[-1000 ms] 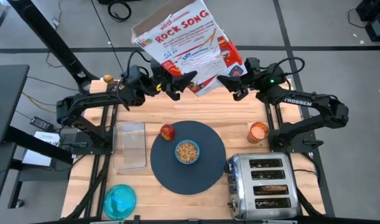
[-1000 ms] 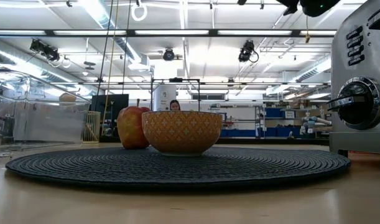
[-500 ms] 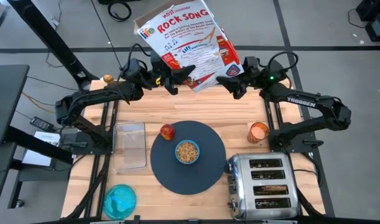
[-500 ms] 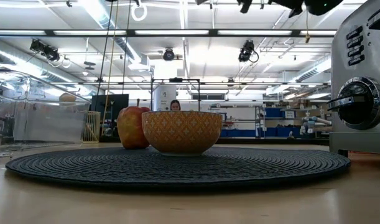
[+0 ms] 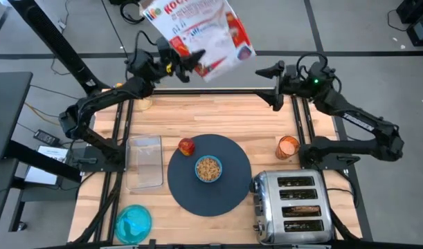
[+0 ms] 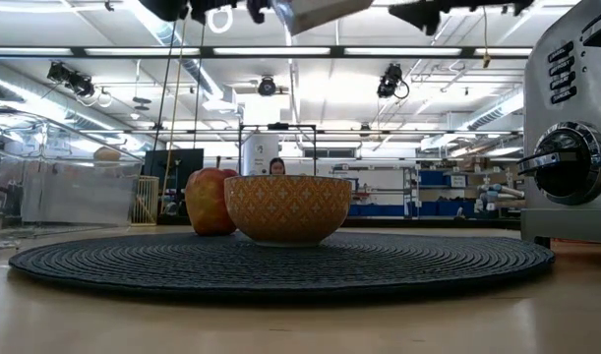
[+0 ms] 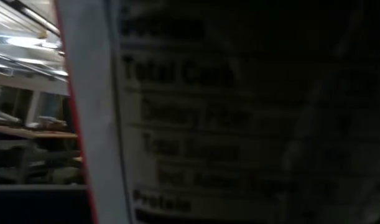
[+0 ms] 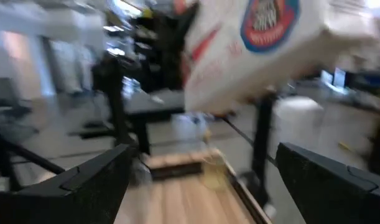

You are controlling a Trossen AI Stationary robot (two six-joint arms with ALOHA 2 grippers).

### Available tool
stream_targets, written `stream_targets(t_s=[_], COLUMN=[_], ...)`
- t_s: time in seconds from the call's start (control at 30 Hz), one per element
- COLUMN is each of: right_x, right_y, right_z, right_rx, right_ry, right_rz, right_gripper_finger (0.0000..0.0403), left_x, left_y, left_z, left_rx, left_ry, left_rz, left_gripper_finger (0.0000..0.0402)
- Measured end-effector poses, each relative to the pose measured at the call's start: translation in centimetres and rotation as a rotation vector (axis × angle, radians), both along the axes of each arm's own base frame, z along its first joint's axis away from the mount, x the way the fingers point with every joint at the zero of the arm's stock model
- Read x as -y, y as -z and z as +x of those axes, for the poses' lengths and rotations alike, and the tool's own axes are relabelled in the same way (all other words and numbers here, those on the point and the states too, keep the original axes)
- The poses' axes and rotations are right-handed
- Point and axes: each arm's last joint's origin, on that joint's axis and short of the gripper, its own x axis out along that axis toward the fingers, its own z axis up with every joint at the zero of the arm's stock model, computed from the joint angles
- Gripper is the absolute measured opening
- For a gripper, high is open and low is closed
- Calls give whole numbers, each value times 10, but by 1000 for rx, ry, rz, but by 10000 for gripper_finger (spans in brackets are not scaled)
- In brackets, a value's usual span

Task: Arrange a breakfast setting
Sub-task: Pour the cereal into the bowl

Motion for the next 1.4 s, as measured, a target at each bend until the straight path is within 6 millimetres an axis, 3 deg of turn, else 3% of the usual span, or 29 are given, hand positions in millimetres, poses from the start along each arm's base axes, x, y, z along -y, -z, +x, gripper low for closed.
stream_targets(t_s=[0.13, 0.23, 0.4, 0.57, 0.73, 1.03, 1.27, 1.4], right_x=[-6, -13, -24, -32, -38, -48, -58, -62], right_y=[3, 1, -9, -34, -54, -65, -55, -51], right_z=[-14, -25, -33, -38, -43, -44, -36, -29], right_rx=[-72, -74, -17, 45, 55, 63, -17, -53], right_ry=[122, 204, 305, 335, 323, 253, 159, 115], right_rz=[25, 46, 56, 37, 38, 35, 116, 143], right_gripper_finger=[396, 395, 395, 392, 383, 375, 375, 375], left_x=[-17, -30, -45, -52, -60, -46, -37, -25], left_y=[5, 22, 69, 118, 143, 192, 228, 232], left_z=[-8, -1, 34, 79, 122, 194, 214, 221], left_rx=[-66, -173, -269, -364, -389, -427, -509, -508], left_ry=[-7, -43, -9, 64, 74, 30, -110, -150], left_rz=[16, 11, -33, -50, -15, 7, -28, -32], left_gripper_finger=[208, 208, 208, 208, 208, 208, 208, 208])
